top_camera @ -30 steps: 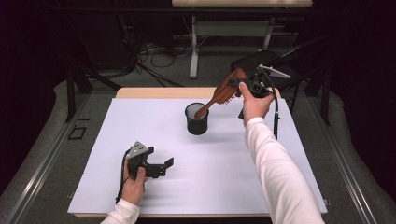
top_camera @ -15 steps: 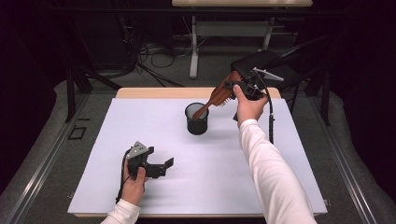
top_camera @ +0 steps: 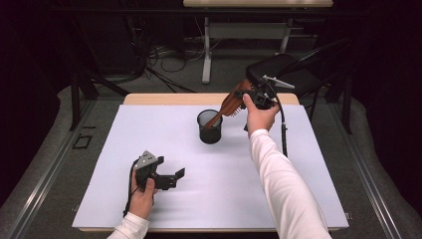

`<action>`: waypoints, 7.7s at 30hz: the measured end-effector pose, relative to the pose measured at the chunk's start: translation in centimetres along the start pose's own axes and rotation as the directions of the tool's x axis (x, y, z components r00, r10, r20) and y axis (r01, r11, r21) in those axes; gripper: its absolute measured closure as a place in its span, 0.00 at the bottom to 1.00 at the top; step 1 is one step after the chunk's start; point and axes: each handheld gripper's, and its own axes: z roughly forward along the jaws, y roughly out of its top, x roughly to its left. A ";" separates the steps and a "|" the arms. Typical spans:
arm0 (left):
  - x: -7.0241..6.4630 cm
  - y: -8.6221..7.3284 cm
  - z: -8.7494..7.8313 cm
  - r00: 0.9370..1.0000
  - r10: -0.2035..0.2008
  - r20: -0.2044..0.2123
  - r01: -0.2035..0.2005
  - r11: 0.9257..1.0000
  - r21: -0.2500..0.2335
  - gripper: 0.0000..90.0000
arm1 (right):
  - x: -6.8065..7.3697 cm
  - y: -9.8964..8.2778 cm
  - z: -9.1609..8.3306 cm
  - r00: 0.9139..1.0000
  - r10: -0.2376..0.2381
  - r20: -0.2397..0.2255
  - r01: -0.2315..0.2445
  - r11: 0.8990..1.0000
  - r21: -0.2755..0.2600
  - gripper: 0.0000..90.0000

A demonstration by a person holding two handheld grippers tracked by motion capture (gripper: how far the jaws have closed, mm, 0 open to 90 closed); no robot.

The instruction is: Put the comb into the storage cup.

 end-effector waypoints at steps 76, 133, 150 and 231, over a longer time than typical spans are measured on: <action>0.0 -0.1 0.1 1.000 -0.002 0.001 0.002 1.000 0.005 0.00 | 0.2 -2.5 2.4 0.991 -0.130 0.023 0.130 0.991 -0.007 0.52; 0.2 -0.2 0.4 1.000 -0.007 0.001 0.007 1.000 0.013 0.00 | -0.7 -2.4 1.8 0.985 -0.174 -0.001 0.174 0.985 -0.010 0.16; 0.7 -0.1 0.6 1.000 -0.027 -0.002 0.028 1.000 0.010 0.00 | -1.1 -2.0 0.4 0.972 -0.233 0.007 0.233 0.972 0.009 0.05; 0.9 0.1 -0.5 0.999 -0.043 -0.013 0.043 0.999 -0.016 0.00 | -6.2 -10.9 -9.5 0.871 -0.472 -0.135 0.484 0.872 0.075 0.00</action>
